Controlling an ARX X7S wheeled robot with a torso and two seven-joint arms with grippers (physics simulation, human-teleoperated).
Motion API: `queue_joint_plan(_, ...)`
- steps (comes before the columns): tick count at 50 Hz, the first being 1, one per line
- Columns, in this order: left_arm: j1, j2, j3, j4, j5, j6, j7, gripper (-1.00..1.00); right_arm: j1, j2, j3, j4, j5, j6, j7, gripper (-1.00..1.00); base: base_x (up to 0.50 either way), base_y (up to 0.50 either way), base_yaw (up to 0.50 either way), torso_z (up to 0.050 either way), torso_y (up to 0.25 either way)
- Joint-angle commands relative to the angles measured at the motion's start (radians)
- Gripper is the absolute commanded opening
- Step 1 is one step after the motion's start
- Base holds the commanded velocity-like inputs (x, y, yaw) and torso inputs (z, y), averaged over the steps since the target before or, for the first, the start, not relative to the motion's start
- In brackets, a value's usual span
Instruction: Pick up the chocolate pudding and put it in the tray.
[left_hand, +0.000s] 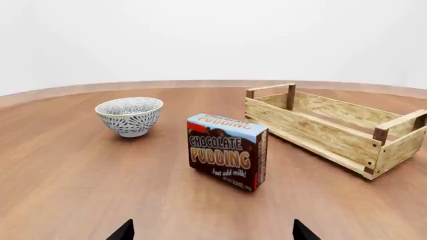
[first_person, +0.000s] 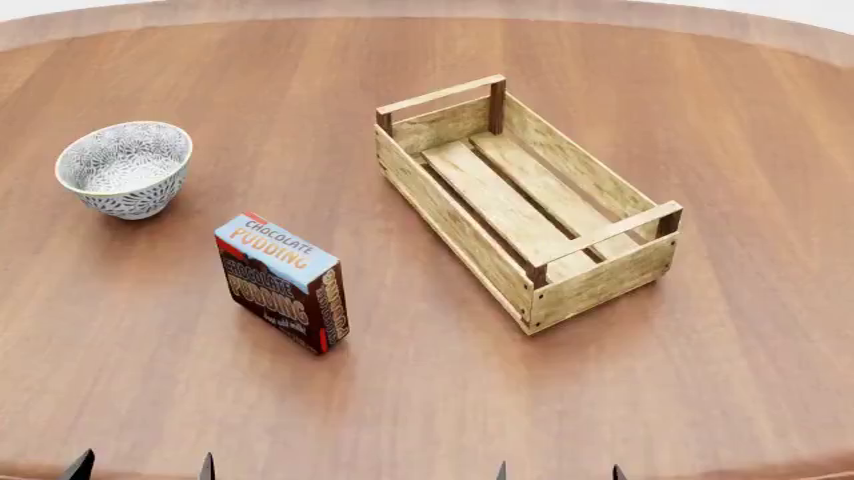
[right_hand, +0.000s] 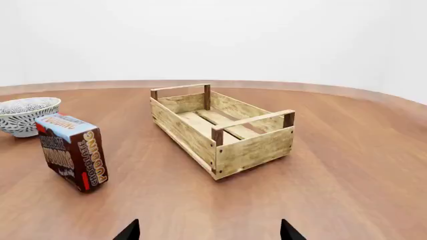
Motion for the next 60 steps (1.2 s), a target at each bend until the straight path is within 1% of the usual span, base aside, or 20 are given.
queue_joint_plan(1,0.001,-0.025,0.027,0.01,-0.025,-0.009,-0.009,1.0,-0.001,0.038,-0.046,-0.008,0.037,0.006,0.046,1.0,0.0,0.0,0.0,0.0,0.0)
queue_joint_plan(2,0.008,-0.028,0.051,-0.002,0.011,0.022,-0.046,1.0,-0.008,0.052,-0.065,0.007,-0.022,0.006,0.074,1.0,0.0,0.0,0.0,0.0,0.0)
queue_joint_plan(4,0.014,-0.031,0.066,0.004,0.013,0.023,-0.055,1.0,-0.009,0.054,-0.054,0.011,0.048,0.008,0.036,1.0,0.0,0.0,0.0,0.0,0.0)
queue_joint_plan(8,0.018,-0.044,0.076,0.083,0.006,-0.031,-0.066,1.0,-0.008,0.067,-0.065,-0.04,0.051,0.027,0.037,1.0,0.0,0.0,0.0,0.0,0.0)
queue_joint_plan(10,0.015,-0.055,0.08,0.155,0.005,-0.083,-0.066,1.0,0.005,0.072,-0.071,-0.092,0.046,0.068,0.045,1.0,0.0,0.0,0.0,0.0,0.0)
queue_joint_plan(15,-0.004,-0.069,0.076,0.217,0.001,-0.125,-0.082,1.0,0.033,0.086,-0.095,-0.16,0.017,0.145,0.062,1.0,0.0,0.0,0.0,0.0,0.0)
queue_joint_plan(19,-0.017,-0.077,0.08,0.22,-0.007,-0.136,-0.085,1.0,0.045,0.095,-0.11,-0.162,0.008,0.163,0.065,1.0,0.06,0.0,0.0,0.0,0.0)
queue_joint_plan(26,-0.032,-0.087,0.09,0.173,-0.011,-0.111,-0.094,1.0,0.073,0.105,-0.124,-0.145,0.015,0.173,0.066,1.0,0.26,0.0,0.0,0.0,0.0)
queue_joint_plan(48,0.006,-0.113,0.12,0.225,-0.044,-0.11,-0.118,1.0,0.075,0.116,-0.139,-0.105,0.063,0.139,0.081,1.0,0.34,0.01,0.0,0.0,0.0)
queue_joint_plan(60,-0.002,-0.126,0.132,0.233,-0.056,-0.125,-0.13,1.0,0.075,0.128,-0.148,-0.122,0.074,0.151,0.093,1.0,0.36,0.0,0.0,0.0,0.0)
